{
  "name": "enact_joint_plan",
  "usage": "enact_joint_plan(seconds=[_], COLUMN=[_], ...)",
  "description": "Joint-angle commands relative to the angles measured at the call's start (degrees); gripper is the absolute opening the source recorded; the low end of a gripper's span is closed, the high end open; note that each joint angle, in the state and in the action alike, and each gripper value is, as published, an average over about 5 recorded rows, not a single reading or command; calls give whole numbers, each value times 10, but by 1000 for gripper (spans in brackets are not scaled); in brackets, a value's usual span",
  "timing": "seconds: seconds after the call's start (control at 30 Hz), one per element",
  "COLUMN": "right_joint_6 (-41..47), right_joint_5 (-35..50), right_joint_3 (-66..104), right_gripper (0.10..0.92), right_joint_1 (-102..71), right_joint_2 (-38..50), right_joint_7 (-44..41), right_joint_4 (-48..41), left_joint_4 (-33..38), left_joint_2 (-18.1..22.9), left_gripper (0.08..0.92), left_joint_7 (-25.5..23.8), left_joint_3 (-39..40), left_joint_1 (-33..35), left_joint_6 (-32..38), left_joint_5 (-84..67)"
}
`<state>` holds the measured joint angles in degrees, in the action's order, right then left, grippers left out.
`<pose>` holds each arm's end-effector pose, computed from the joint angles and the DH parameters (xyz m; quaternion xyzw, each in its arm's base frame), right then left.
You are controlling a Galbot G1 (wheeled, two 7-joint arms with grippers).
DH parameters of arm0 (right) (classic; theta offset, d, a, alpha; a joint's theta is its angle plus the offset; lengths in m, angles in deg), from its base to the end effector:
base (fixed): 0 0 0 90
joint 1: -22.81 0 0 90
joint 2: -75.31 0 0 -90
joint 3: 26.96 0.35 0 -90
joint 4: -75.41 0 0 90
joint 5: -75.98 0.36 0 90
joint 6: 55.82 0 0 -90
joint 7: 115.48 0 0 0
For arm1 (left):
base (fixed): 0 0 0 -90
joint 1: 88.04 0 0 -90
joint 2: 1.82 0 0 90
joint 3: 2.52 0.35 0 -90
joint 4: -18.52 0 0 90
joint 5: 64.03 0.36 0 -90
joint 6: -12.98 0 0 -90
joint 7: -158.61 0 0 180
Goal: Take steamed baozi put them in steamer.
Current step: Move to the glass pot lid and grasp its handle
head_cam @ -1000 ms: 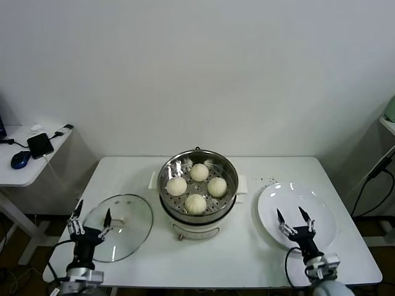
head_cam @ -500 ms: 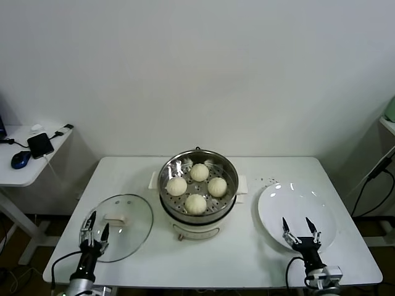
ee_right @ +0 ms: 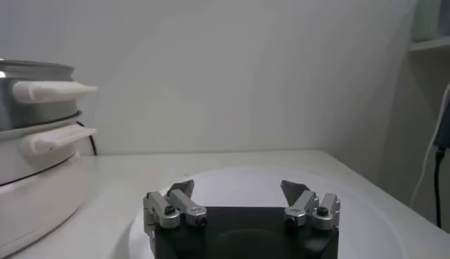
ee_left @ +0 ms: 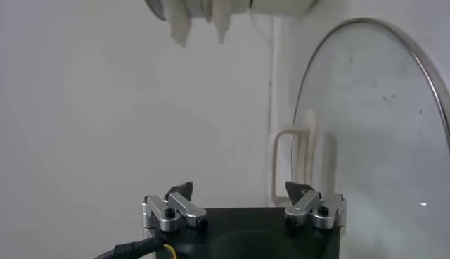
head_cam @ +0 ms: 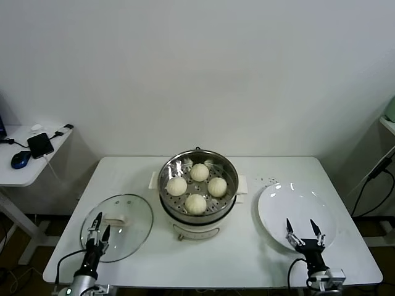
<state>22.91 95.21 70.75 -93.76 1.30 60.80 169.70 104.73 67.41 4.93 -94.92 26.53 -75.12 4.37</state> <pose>0.1852 -0.1353 -0.4250 -0.0259 -0.9966 -0.0097 0.0770 0.1833 0.1466 -0.4622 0.0065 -0.7078 -0.7062 0.0176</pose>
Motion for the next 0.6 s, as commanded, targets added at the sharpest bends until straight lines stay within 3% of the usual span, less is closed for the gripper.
enact_joint_plan(seconds=[0.03,0.43,0.6], right_joint_6=[4,0,0], right_joint_5=[7,-4,-8], right_joint_3=[6,7,6], right_gripper=[823,823,823], right_joint_1=[-4,-5,-4], right_joint_2=[-5,-15,-17], right_joint_7=[3,-1,-3], right_joint_4=[1,-9,-8], left_joint_4=[-35,-47,-58], left_joint_2=[0,0,0], left_gripper=[823,807,680], left_joint_7=[-6,-16,-16], left_joint_3=[3,23,24], left_joint_1=[-41,-59,-62], left_joint_6=[-4,-16,-20], left_joint_5=[22,11,15])
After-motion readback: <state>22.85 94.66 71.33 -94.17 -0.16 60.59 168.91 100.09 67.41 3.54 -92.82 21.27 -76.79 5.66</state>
